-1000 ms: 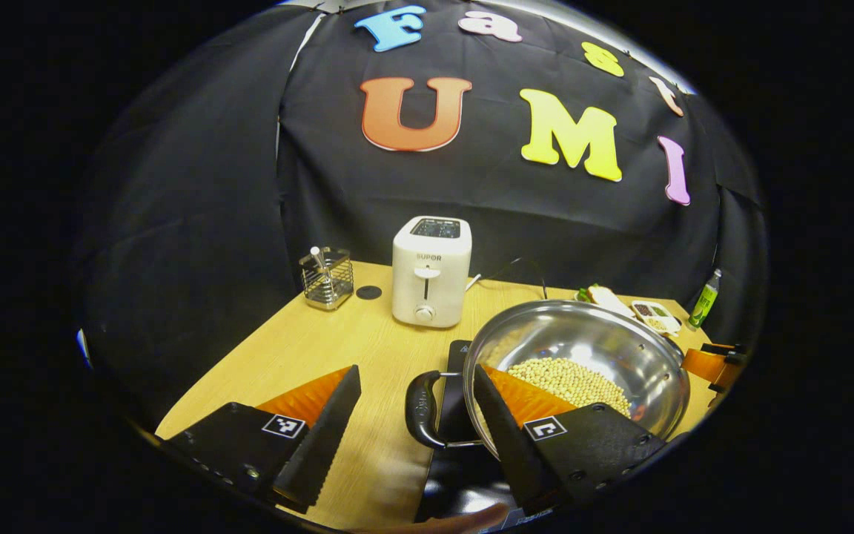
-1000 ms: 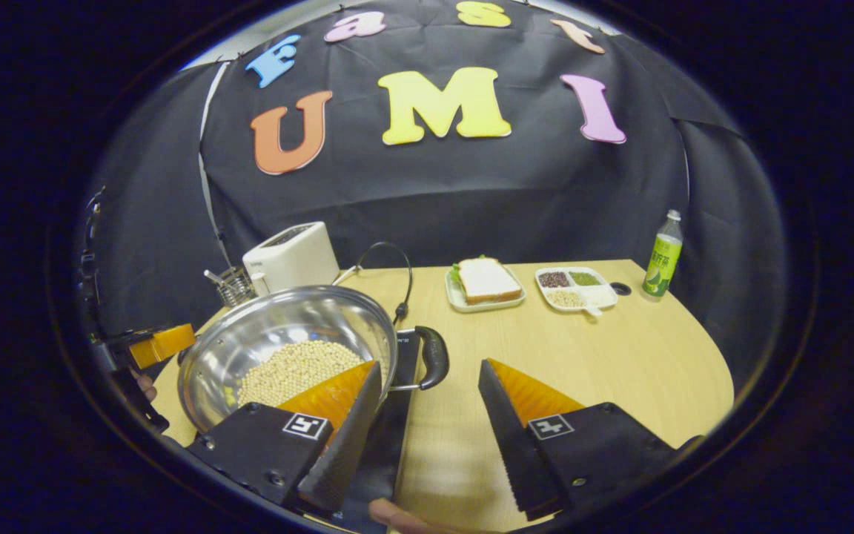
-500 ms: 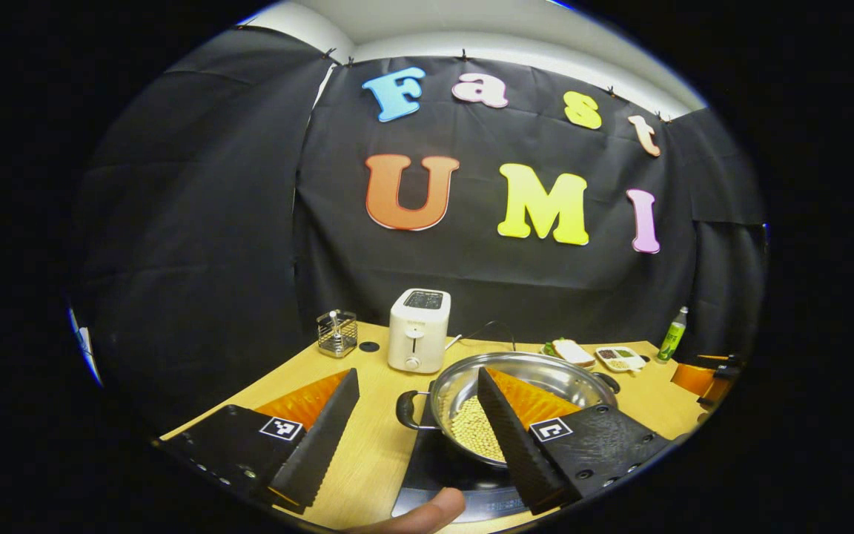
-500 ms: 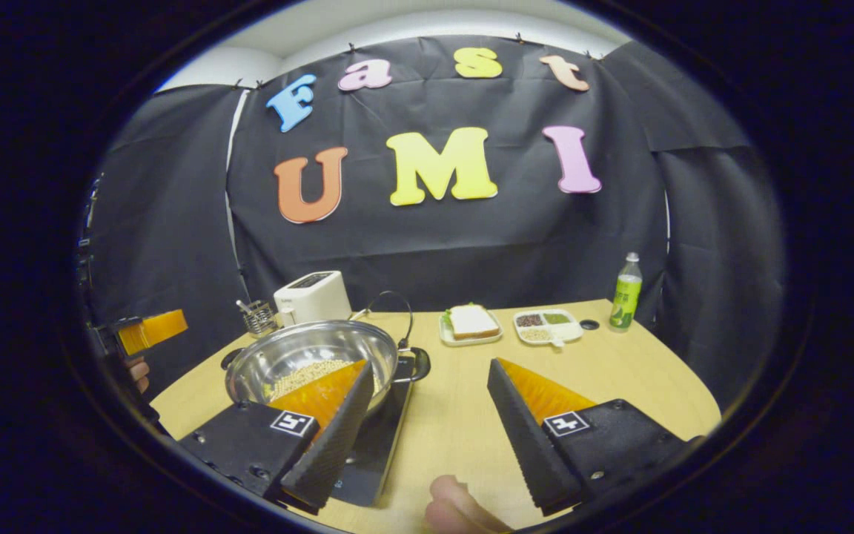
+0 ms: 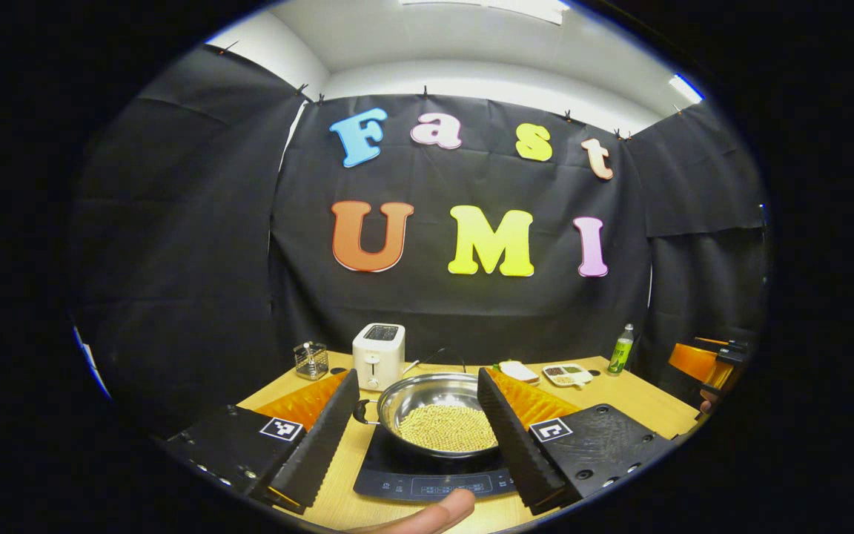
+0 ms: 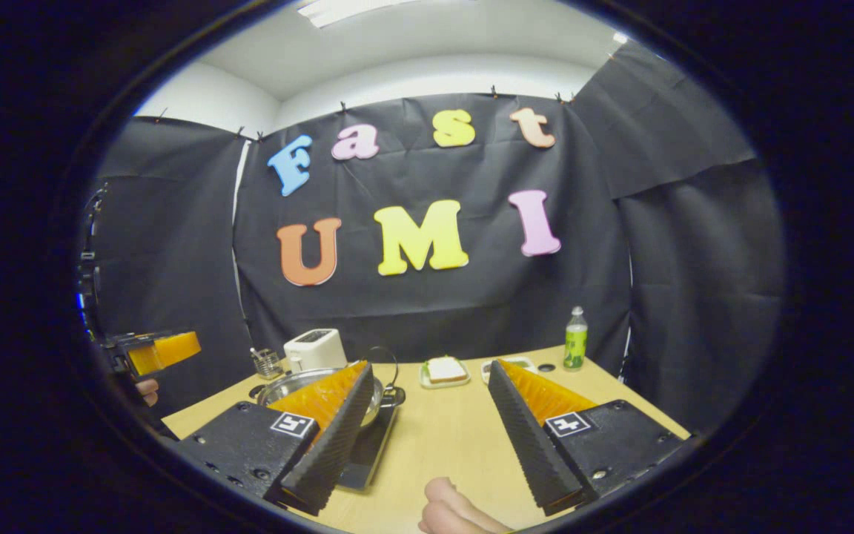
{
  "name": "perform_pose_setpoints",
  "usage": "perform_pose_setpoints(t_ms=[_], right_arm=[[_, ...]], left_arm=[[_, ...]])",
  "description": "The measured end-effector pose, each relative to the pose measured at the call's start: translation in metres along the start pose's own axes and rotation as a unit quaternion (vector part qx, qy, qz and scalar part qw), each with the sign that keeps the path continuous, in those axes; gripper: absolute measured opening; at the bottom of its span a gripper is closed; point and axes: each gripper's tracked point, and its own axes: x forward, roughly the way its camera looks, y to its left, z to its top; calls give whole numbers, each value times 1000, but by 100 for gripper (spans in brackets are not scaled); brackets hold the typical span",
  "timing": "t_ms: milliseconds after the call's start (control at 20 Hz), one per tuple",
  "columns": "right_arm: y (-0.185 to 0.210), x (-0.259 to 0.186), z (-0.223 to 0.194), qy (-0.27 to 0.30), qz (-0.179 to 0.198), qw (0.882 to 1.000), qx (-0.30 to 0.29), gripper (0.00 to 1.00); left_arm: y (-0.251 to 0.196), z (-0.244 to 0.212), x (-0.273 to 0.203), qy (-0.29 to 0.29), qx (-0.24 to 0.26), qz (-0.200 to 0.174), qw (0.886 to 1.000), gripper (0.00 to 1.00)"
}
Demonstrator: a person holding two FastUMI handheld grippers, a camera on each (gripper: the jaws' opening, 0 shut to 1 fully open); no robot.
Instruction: First push the handle of the pot to place it horizontally, then grasp the pot with both hands and set it on the induction cooktop.
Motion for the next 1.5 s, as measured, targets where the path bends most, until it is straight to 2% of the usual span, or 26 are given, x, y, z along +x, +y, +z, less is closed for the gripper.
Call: perform_pose_setpoints(t_ms=[250,500,650,850,1050,1150,1300,1500], right_arm=[[-29,-46,36,-40,-32,999,-20,95],[-63,-82,61,-71,-61,996,-2,96],[-83,-103,69,-85,-64,994,-13,96],[-106,-129,80,-98,-87,991,-23,96],[-97,-144,73,-93,-75,993,-15,98],[-90,-145,71,-90,-59,994,-16,98],[-90,-149,73,-96,-59,993,-22,96],[-93,-151,70,-96,-68,993,-25,96]], left_arm=[[-34,38,-24,-40,10,-18,999,95],[-54,52,-50,-48,46,-2,998,95],[-46,48,-64,-34,51,37,997,96],[-60,52,-84,-47,39,29,998,96],[-82,43,-100,-55,16,-6,998,96],[-97,40,-106,-53,36,-29,998,96],[-94,44,-110,-67,74,-12,995,96],[-104,44,-112,-74,96,-17,993,96]])
